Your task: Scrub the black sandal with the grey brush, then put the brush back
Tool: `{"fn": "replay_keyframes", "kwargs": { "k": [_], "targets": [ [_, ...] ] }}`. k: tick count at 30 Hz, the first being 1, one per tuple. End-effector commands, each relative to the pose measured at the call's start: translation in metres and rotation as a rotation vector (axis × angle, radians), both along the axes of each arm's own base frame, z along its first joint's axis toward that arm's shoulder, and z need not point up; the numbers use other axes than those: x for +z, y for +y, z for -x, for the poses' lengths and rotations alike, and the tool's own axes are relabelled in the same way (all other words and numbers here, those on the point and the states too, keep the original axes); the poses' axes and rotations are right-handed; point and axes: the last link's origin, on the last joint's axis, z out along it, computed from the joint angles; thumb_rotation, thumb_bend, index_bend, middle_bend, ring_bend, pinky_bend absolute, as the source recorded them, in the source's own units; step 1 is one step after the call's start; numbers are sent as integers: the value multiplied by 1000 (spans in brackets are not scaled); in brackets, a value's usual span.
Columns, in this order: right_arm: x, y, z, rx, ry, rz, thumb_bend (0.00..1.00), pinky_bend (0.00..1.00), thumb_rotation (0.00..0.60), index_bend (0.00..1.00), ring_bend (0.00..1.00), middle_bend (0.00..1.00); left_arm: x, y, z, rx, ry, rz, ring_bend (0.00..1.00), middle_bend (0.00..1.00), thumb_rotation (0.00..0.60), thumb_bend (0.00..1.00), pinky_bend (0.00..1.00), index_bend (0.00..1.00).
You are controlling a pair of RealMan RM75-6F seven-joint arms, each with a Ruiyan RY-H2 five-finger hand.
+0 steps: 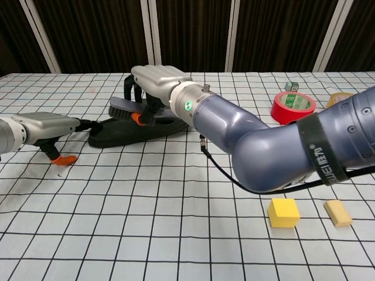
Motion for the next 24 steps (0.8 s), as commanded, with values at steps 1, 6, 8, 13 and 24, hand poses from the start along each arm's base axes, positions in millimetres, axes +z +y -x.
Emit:
{"fn": "replay_keyframes", "kwargs": {
  "k": [1, 6, 8, 13, 24],
  "targets": [
    [-2, -5, -1, 13, 21, 10, 469, 526, 600, 628, 479, 560, 1, 0, 1, 6, 1, -1, 0, 0, 600, 510, 19, 0],
    [-2, -17, 5, -5, 31, 26, 468, 527, 600, 628, 480, 560, 1, 2, 2, 12, 1, 0, 0, 0, 600, 510, 19, 0],
    [-2, -20, 7, -15, 33, 28, 468, 527, 600, 628, 480, 560, 2, 3, 2, 13, 1, 0, 0, 0, 600, 511, 19, 0],
    [-2, -27, 14, -32, 38, 31, 468, 527, 600, 628, 479, 560, 3, 4, 3, 16, 1, -1, 0, 0, 600, 510, 19, 0],
    [0, -37, 39, -67, 97, 52, 469, 527, 600, 628, 481, 560, 4, 4, 4, 23, 1, 0, 0, 0, 600, 511, 19, 0]
  ]
}}
